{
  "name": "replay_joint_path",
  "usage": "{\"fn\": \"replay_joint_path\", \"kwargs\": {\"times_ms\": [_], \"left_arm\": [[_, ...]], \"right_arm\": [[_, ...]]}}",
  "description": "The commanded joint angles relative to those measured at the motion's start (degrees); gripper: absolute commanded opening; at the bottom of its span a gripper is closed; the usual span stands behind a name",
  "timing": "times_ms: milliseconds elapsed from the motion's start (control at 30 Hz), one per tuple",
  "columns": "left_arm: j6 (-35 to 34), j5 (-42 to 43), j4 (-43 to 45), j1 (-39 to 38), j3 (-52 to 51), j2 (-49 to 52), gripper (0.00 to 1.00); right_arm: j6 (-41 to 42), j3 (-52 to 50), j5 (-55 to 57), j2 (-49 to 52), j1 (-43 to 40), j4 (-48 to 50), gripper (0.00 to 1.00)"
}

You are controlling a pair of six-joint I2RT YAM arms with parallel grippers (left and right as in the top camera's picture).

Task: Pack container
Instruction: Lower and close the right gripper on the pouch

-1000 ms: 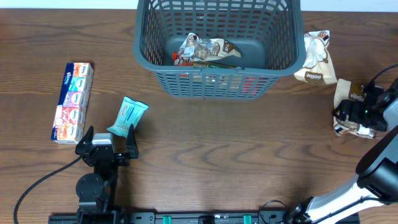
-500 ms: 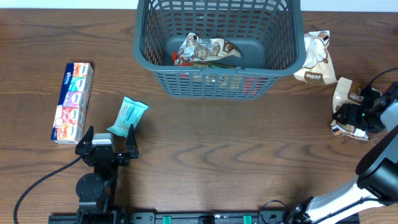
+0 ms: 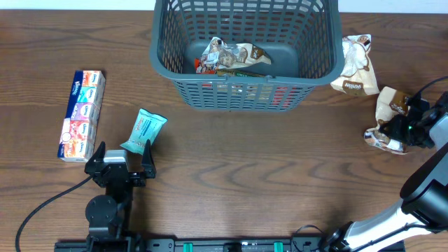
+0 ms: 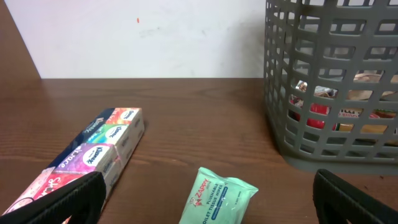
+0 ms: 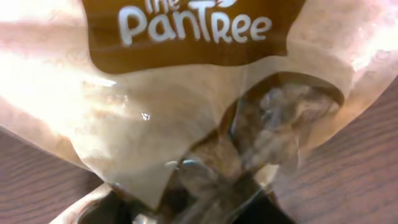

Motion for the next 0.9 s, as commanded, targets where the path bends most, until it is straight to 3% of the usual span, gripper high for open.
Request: {"fn": "replay_joint_path", "kwargs": {"times_ms": [0,433,867], "left_arm": [[-0.31,1.01,-0.79,0.09,-1.79,-0.39,0.99],[-0.31,0.98,-0.79,0.09,-1.79,-0.39,0.99],[-0.31,0.98,-0.79,0.09,-1.79,-0.39,0.99]], "right_arm": [[0.83,-1.31,-1.95,-0.83,0.11,-0.59,0.14],[0.94,-1.31,-1.92,-6.56,0.09,-0.39,0.02],[1.49,-1.31,-1.92,-6.78,0.11,-1.16,0.01]]}}
